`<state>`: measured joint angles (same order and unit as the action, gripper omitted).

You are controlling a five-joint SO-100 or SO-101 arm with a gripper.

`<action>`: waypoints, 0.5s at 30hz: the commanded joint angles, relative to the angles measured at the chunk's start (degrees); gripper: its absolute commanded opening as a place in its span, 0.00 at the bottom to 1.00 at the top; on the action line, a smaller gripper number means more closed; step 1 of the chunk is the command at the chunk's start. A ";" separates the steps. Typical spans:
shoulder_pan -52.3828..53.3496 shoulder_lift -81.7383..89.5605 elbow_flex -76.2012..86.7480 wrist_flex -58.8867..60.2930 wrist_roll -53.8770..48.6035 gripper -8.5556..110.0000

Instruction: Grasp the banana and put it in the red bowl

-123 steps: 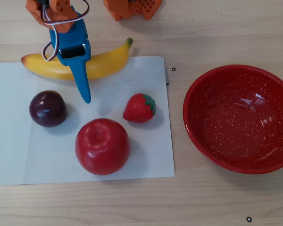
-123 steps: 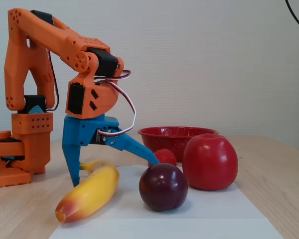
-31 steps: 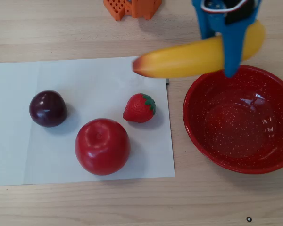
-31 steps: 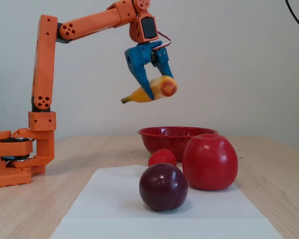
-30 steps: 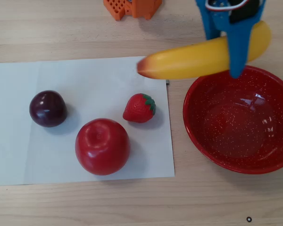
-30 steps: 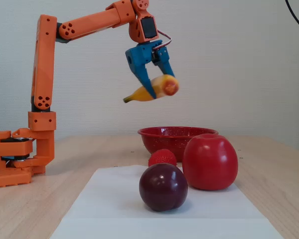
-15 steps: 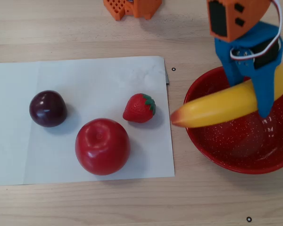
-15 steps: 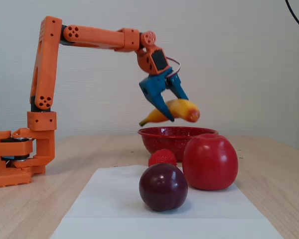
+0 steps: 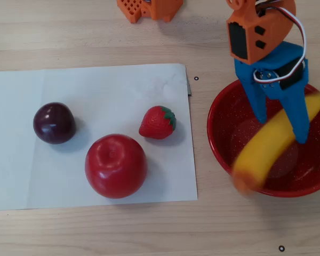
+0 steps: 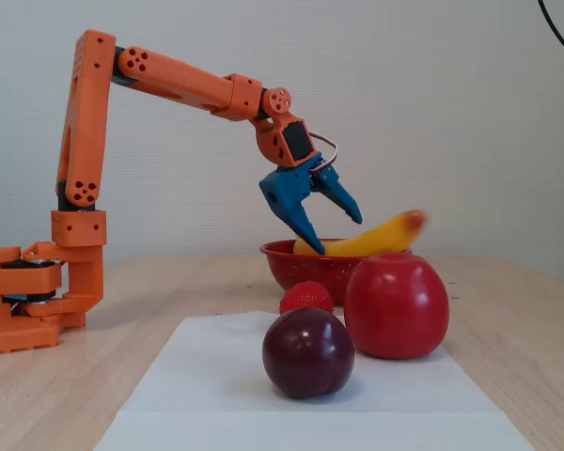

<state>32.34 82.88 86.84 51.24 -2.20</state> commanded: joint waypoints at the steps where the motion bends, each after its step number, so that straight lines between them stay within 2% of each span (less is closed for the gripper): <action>1: 2.20 3.25 -8.00 3.60 -2.02 0.39; 6: 1.93 3.52 -16.00 11.43 -4.48 0.37; 12: 0.88 5.62 -26.54 24.17 -6.33 0.15; 15: -0.53 7.38 -29.88 30.23 -6.86 0.08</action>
<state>32.43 82.88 62.93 78.84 -7.65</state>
